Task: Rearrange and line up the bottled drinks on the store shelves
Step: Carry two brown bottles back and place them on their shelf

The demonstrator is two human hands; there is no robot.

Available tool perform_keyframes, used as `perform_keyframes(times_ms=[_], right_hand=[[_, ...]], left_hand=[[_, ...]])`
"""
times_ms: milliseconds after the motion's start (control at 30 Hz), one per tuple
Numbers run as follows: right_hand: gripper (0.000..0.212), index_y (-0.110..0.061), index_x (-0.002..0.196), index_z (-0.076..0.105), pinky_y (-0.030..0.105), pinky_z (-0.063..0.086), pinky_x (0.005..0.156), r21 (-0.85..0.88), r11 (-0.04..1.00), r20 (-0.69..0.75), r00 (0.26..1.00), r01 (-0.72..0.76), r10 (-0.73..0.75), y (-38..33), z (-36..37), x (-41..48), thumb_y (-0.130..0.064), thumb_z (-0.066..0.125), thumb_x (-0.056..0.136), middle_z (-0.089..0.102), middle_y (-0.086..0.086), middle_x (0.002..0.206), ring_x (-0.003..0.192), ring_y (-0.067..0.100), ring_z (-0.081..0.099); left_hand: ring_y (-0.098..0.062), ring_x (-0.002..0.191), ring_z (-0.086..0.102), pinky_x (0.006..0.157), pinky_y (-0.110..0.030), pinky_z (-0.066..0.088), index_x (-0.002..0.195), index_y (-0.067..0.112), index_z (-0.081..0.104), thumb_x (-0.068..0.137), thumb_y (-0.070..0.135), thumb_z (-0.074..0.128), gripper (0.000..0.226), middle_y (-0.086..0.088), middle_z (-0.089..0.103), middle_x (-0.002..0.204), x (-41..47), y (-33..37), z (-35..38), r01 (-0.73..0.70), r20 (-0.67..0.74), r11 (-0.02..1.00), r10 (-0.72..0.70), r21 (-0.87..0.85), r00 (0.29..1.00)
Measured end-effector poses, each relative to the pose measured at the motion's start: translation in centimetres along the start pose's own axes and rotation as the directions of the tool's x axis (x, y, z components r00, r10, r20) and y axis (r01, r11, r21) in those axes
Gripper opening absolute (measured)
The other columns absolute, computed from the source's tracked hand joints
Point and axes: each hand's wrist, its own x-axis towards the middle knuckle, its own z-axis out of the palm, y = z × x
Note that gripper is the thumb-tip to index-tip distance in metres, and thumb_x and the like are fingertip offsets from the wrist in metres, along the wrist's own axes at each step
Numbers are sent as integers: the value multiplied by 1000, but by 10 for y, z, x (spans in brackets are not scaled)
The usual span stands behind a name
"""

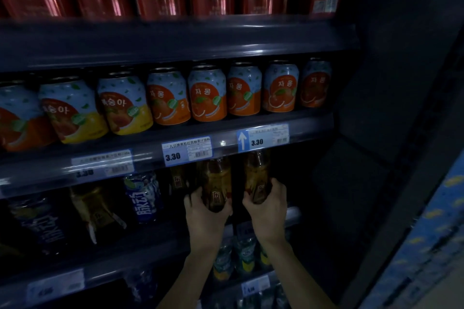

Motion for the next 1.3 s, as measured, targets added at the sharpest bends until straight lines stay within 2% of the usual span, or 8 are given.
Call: perform_keyframes(times_ms=[233, 400, 500, 667, 800, 1033, 1200, 1300], right_hand=[[69, -4, 128, 50, 10, 35, 82, -37, 999, -14, 1000, -15, 15, 15, -17, 17, -29, 81, 71, 51, 4, 113, 98, 6, 47], [70, -5, 131, 49, 28, 46, 88, -41, 998, 18, 999, -47, 47, 24, -28, 26, -34, 79, 74, 52, 6, 117, 106, 16, 53], [75, -5, 135, 46, 27, 43, 89, -47, 997, 6, 998, -69, 69, 27, -32, 30, -33, 79, 74, 53, 9, 120, 110, 18, 51], [78, -6, 137, 45, 21, 40, 86, -17, 996, 8, 996, -84, 84, 31, -35, 33, -34, 80, 73, 54, 8, 119, 107, 13, 50], [78, -6, 137, 44, 24, 42, 88, -8, 996, 6, 996, -88, 88, 32, -34, 32, -34, 79, 73, 54, 8, 120, 109, 14, 51], [79, -6, 139, 41, 23, 40, 87, -6, 995, -11, 995, -96, 96, 28, -32, 30, -32, 79, 75, 51, 6, 118, 105, 10, 46], [78, -4, 138, 42, 26, 41, 89, -23, 995, -7, 995, -96, 96, 27, -32, 30, -31, 79, 75, 52, 10, 119, 110, 19, 51], [77, -5, 140, 40, 27, 41, 91, -15, 995, -3, 995, -101, 101, 25, -33, 28, -32, 77, 78, 51, 9, 121, 111, 18, 50]], left_hand=[[-9, 103, 46, 84, -24, 41, 128, 9, 47, 68, 39, 83, 76, -3, 46, 117, -6, 8, 24, -33, -11, 999, 32, -7, 999], [-6, 99, 45, 77, -23, 41, 125, 10, 48, 68, 44, 81, 74, 6, 42, 111, -10, 16, 44, -41, 5, 999, 41, -6, 999], [-8, 98, 47, 73, -25, 43, 122, 12, 49, 66, 47, 81, 73, 7, 41, 110, -12, 20, 55, -40, -1, 999, 40, -10, 999], [-14, 102, 51, 75, -34, 51, 121, 15, 48, 66, 53, 79, 74, 0, 46, 115, -13, 21, 64, -28, -1, 999, 28, 20, 1000], [-17, 106, 52, 76, -40, 54, 122, 14, 47, 66, 53, 79, 75, -3, 47, 117, -14, 22, 66, -31, -10, 998, 32, 52, 999], [-17, 104, 52, 72, -38, 53, 121, 16, 45, 67, 59, 74, 75, 0, 45, 114, -14, 22, 67, -27, 1, 996, 27, 87, 1000], [-19, 103, 53, 68, -34, 50, 121, 17, 45, 66, 60, 74, 75, -2, 47, 115, -13, 22, 69, -20, 3, 994, 19, 110, 1000], [-17, 106, 52, 72, -34, 51, 124, 18, 44, 66, 61, 74, 79, -1, 45, 118, -12, 21, 67, -1, 36, 996, -2, 92, 999]])
